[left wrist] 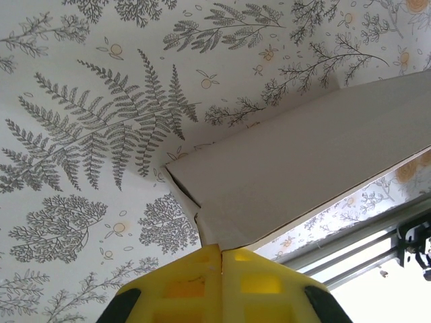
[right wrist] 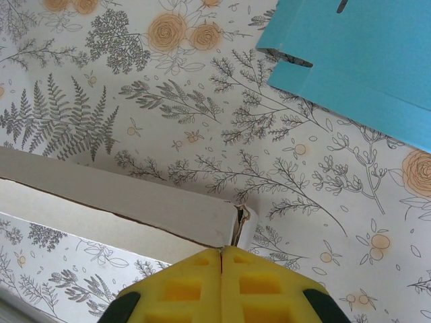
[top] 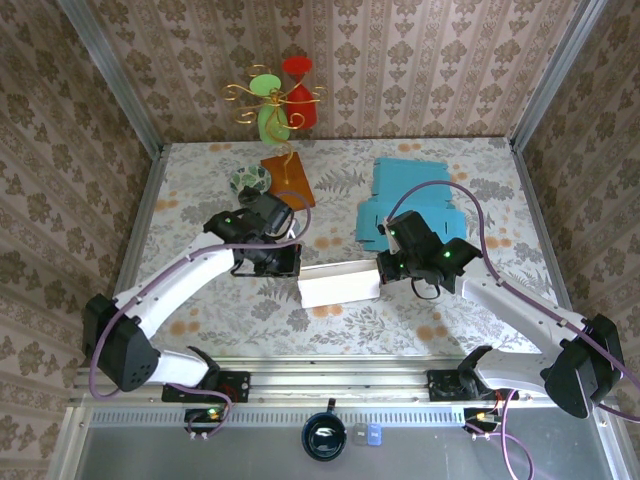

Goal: Fold the paper box

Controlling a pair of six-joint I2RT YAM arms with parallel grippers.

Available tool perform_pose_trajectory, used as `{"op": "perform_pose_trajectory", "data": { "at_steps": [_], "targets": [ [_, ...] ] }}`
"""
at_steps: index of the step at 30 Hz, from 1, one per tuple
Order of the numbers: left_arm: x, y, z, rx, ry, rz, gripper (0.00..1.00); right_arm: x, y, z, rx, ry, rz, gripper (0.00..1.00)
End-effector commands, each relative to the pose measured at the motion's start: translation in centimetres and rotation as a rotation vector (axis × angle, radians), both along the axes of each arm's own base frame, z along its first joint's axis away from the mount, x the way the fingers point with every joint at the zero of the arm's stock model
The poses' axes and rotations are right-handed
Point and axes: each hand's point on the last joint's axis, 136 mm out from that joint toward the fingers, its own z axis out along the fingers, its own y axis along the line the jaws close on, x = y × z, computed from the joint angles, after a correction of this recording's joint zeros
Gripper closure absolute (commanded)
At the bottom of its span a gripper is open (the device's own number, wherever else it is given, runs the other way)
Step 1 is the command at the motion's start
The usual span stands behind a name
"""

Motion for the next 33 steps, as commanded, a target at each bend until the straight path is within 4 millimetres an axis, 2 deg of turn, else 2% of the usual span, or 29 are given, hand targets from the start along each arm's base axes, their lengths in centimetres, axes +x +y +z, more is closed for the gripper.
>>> {"op": "perform_pose_trajectory", "data": {
  "at_steps": [1, 17, 33],
  "targets": [
    [-0.2, -0.8, 0.8, -0.045, 0.063, 0.034, 1.00, -0.5, 0.1, -0.3, -0.006, 0.016, 0.002, 1.00],
    [0.1, -0.8, 1.1, -0.071, 0.141, 0.059, 1.00, -0.7, 0.0, -0.4, -0.012, 0.019, 0.003, 1.00],
    [-0.3, -0.4, -0.2, -0.081, 0.139, 0.057, 1.00, -0.6, 0.1, -0.7, -0.010, 0.024, 0.002, 1.00]
  ]
}}
